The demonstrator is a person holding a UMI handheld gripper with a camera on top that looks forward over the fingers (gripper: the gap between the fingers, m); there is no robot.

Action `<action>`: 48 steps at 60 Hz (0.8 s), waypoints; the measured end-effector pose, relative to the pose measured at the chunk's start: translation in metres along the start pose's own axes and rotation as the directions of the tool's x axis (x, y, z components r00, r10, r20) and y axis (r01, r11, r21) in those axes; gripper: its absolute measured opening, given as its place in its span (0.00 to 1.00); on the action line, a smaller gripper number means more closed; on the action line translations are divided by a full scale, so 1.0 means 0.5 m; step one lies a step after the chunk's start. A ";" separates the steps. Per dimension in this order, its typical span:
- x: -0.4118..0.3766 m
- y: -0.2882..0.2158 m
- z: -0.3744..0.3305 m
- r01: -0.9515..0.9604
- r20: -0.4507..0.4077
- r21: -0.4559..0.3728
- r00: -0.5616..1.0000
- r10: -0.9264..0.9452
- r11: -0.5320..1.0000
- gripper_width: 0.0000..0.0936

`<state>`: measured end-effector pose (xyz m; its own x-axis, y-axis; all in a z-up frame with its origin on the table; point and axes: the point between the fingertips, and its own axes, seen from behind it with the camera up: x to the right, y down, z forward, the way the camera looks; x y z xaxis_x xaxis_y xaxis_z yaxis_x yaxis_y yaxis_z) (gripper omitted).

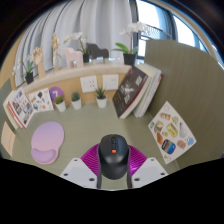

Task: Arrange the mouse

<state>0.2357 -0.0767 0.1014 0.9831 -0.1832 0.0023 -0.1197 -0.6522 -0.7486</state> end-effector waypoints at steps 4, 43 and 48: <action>-0.048 -0.105 -0.037 0.003 -0.009 0.071 1.000 -0.002 0.997 0.37; -0.666 -0.009 0.260 0.190 0.155 -0.084 0.972 -0.175 0.978 0.36; -0.676 0.042 0.282 0.189 0.163 -0.130 0.972 -0.167 0.973 0.36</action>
<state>-0.0795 0.0752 -0.0085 0.9985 0.0508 0.0197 0.0516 -0.7647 -0.6423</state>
